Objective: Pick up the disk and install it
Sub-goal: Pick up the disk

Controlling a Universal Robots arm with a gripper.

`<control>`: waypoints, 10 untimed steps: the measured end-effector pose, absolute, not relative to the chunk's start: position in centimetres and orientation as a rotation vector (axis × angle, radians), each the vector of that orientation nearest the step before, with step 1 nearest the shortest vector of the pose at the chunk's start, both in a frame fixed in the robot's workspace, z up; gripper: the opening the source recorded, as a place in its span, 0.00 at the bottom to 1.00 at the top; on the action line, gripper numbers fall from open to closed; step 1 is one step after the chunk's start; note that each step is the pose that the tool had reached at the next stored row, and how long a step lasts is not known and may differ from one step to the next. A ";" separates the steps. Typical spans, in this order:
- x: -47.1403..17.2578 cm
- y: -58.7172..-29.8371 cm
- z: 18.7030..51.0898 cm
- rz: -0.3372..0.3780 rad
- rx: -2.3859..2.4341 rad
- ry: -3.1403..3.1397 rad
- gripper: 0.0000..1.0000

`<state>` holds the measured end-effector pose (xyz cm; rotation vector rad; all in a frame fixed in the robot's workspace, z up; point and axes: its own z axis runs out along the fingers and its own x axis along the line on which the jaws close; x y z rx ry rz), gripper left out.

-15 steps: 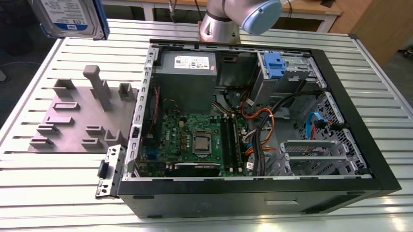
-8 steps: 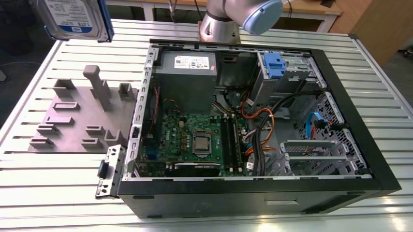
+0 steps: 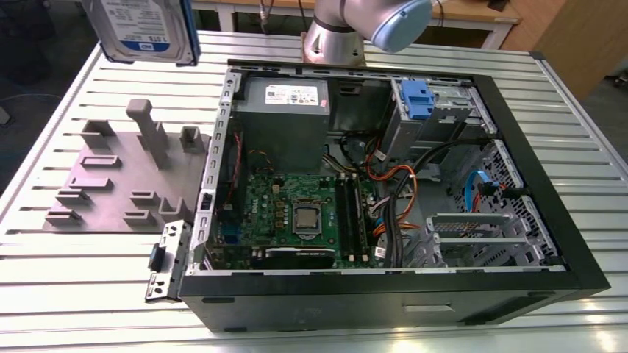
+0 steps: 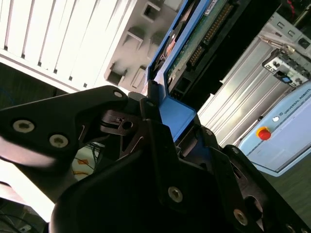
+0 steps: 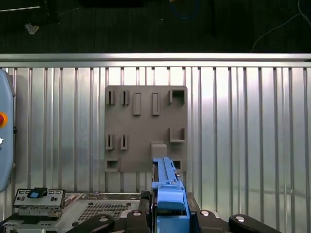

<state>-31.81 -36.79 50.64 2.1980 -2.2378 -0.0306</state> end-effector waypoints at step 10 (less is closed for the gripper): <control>-30.7 -37.0 50.6 -0.031 2.198 -2.238 0.36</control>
